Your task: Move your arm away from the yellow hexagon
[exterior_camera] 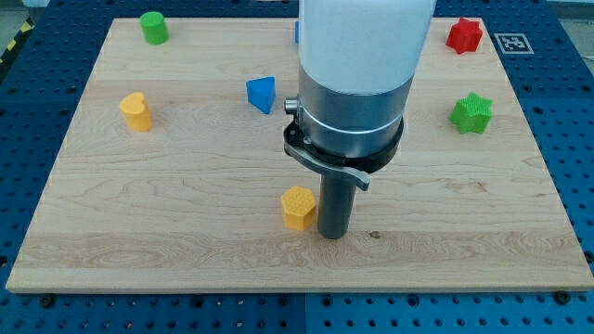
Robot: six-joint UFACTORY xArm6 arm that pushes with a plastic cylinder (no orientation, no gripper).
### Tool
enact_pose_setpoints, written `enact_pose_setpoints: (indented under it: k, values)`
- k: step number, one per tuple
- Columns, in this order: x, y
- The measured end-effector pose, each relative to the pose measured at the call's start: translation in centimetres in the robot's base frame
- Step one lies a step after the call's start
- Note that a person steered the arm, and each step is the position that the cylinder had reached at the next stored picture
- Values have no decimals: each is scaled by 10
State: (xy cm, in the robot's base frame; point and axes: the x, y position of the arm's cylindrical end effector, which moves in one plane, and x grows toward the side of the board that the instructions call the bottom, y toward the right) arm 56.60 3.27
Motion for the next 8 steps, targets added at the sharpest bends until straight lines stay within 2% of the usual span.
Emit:
enact_pose_setpoints:
  k: [1, 3, 6, 8]
  values:
    - [0, 0]
    - [-31, 5]
    - [-15, 5]
    - [-37, 12]
